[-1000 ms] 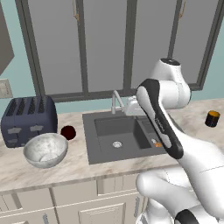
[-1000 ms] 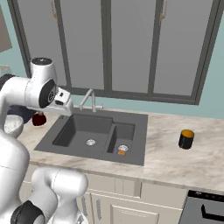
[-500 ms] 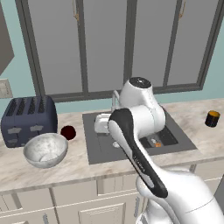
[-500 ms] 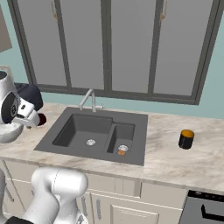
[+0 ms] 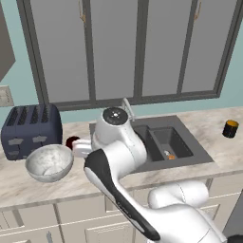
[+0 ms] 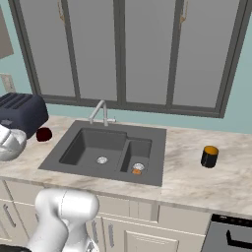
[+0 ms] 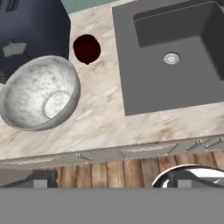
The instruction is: Clear the mugs and bowl far away from the sink.
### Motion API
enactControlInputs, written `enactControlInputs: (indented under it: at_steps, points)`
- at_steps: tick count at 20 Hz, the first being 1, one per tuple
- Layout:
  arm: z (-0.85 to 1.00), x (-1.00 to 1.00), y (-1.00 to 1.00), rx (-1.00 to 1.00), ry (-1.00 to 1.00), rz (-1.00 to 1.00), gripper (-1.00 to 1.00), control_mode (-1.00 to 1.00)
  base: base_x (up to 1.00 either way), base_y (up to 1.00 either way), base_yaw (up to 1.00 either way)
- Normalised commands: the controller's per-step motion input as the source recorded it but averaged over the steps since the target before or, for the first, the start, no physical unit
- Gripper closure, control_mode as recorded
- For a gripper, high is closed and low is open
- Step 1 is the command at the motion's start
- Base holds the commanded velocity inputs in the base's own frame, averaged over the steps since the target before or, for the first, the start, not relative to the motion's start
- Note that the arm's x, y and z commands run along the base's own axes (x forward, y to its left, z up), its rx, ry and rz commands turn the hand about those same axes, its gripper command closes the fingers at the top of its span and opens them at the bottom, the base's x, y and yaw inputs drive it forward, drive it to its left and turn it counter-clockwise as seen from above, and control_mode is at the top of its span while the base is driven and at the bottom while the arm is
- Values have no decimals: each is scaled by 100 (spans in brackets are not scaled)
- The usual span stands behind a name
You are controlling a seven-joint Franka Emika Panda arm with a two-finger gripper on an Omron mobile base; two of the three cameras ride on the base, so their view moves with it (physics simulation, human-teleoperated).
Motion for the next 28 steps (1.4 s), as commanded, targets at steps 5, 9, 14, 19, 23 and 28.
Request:
enactControlInputs:
  at_steps: [5, 9, 14, 19, 23, 28]
  points:
    - [-7, 39, 19, -2, 3, -1, -100, -100, 0, 0, 0]
    - [-25, 44, 31, 0, 8, 0, -100, -100, 0, 0, 0]
    - [-41, 41, 33, 2, 10, 0, -100, -100, 0, 0, 0]
    - [-46, 31, 31, 1, 7, 0, -100, -100, 0, 0, 0]
    - [-42, 32, 38, 0, 4, 0, -100, -100, 0, 0, 0]
    - [-34, 41, 47, 0, 0, 0, -100, -100, 0, 0, 0]
